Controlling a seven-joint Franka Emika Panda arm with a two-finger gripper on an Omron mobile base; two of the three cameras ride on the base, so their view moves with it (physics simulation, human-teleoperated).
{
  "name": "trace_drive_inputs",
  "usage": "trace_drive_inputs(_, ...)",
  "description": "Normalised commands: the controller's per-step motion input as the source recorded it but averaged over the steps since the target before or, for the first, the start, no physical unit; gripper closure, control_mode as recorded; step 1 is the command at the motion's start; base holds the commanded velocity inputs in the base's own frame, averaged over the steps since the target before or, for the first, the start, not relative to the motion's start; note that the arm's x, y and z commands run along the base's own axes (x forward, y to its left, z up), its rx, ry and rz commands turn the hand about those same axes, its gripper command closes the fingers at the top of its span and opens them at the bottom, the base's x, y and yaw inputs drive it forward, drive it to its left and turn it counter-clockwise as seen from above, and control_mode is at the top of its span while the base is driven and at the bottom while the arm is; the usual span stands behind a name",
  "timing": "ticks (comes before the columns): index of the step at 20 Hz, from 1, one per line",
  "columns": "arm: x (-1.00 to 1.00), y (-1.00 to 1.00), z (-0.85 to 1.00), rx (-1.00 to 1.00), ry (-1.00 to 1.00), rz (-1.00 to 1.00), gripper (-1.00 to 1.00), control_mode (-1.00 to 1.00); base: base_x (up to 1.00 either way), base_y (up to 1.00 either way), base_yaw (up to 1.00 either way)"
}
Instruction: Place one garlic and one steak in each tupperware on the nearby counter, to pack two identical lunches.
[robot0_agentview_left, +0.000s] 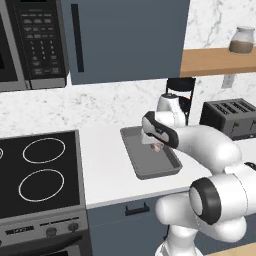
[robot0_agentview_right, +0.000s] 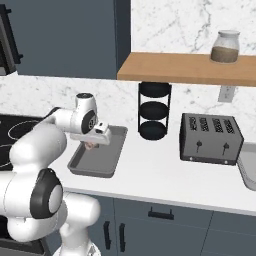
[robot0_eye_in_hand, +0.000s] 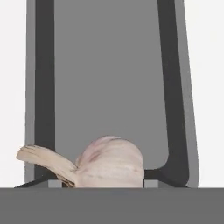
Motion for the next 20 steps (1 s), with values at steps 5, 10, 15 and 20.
trace_drive_inputs(5, 0.35, 0.18, -1.0, -0.06, -0.04, 0.0, -1.0, -1.0, 0.0, 0.0, 0.0)
trace_drive_inputs(10, 0.57, 0.01, -0.36, -0.01, -0.04, -0.01, -1.0, -1.0, 0.0, 0.0, 0.0)
trace_drive_inputs(15, 0.15, 0.08, 0.83, 0.02, 0.01, -0.08, -1.0, -1.0, 0.0, 0.0, 0.0)
trace_drive_inputs(20, -0.53, 0.13, 0.85, 0.0, 0.0, 0.0, -1.0, -1.0, 0.0, 0.0, 0.0)
